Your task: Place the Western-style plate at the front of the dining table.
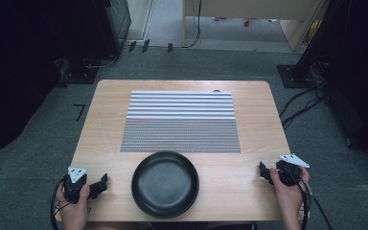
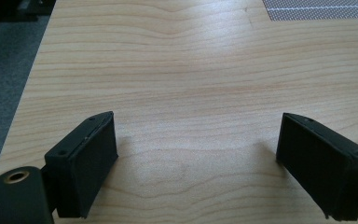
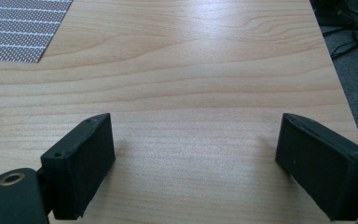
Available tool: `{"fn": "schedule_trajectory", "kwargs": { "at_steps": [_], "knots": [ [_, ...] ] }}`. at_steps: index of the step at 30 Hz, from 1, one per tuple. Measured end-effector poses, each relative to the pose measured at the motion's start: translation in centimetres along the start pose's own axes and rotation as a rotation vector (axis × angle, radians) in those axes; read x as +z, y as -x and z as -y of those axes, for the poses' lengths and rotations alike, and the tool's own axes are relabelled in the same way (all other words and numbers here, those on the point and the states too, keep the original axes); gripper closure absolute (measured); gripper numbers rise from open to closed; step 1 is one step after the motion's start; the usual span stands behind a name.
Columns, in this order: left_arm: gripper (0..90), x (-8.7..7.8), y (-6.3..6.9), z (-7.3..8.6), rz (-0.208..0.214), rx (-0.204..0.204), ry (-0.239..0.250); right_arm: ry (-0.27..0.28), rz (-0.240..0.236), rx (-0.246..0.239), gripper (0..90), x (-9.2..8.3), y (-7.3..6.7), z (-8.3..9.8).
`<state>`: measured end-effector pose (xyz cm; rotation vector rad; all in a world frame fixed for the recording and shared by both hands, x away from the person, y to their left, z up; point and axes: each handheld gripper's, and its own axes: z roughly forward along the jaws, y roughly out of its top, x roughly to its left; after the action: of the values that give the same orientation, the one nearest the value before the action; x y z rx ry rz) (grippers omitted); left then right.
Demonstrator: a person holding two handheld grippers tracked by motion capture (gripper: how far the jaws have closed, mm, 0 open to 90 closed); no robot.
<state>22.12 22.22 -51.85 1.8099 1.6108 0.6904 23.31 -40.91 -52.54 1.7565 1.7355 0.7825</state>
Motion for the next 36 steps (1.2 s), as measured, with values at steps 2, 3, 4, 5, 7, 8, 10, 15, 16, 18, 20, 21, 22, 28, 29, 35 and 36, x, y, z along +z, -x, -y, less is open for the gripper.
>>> {"fn": "schedule_trajectory", "kwargs": {
  "at_steps": [2,3,4,5,7,8,10,15,16,18,20,21,22,28,29,35,36],
  "knots": [
    [12.0,0.0,0.0,0.0,0.002,-0.005,0.002,0.0,0.002,0.003,11.1,0.0,0.0,0.0],
    [12.0,-0.1,0.0,0.0,-0.006,-0.009,0.0,0.001,0.004,0.008,12.2,0.0,0.0,0.0],
    [12.0,-0.1,0.0,0.0,-0.013,-0.006,-0.003,0.005,0.005,0.01,13.4,-0.1,0.1,0.0],
    [12.0,-0.1,0.0,0.0,-0.013,-0.006,-0.003,0.007,0.009,0.017,13.6,-0.1,0.1,0.0],
    [12.0,-0.1,0.1,0.0,-0.024,-0.007,-0.011,0.013,0.015,0.022,13.7,-0.1,0.2,0.0],
    [12.0,-0.1,0.1,-0.1,-0.02,-0.015,-0.011,0.016,0.019,0.024,13.7,-0.2,0.2,0.0],
    [12.0,-0.2,-0.1,-0.2,-0.003,-0.035,-0.008,0.028,0.021,0.027,13.7,-0.3,0.2,-0.1],
    [12.1,-0.6,0.0,-0.6,0.012,-0.048,0.01,0.047,0.008,0.051,13.9,-0.8,-0.2,-0.5],
    [12.1,-0.6,0.0,-0.6,0.012,-0.048,0.01,0.047,0.008,0.051,13.9,-0.8,-0.2,-0.5],
    [12.1,-1.0,0.2,-0.9,0.027,-0.047,0.021,0.056,-0.006,0.051,13.9,-1.0,-0.5,-0.6],
    [12.1,-1.1,0.3,-0.9,0.034,-0.049,0.025,0.059,-0.014,0.056,14.0,-1.1,-0.7,-0.7],
    [12.1,-1.2,0.3,-1.0,0.039,-0.051,0.028,0.062,-0.02,0.057,14.0,-1.2,-0.8,-0.8],
    [12.1,-1.3,0.4,-1.1,0.044,-0.05,0.029,0.063,-0.025,0.06,14.0,-1.2,-0.9,-0.8],
    [12.9,-1.9,1.1,-1.5,0.067,-0.043,0.047,0.083,-0.063,0.084,14.4,-1.9,-1.5,-1.2],
    [12.9,-1.9,1.1,-1.5,0.067,-0.043,0.047,0.083,-0.063,0.084,14.4,-1.9,-1.5,-1.2],
    [12.9,-2.1,1.7,-1.7,0.09,-0.039,0.049,0.094,-0.081,0.102,15.0,-2.3,-1.7,-1.4],
    [12.9,-2.2,1.8,-1.8,0.097,-0.042,0.053,0.094,-0.084,0.106,15.0,-2.4,-1.7,-1.4]
  ]
}}
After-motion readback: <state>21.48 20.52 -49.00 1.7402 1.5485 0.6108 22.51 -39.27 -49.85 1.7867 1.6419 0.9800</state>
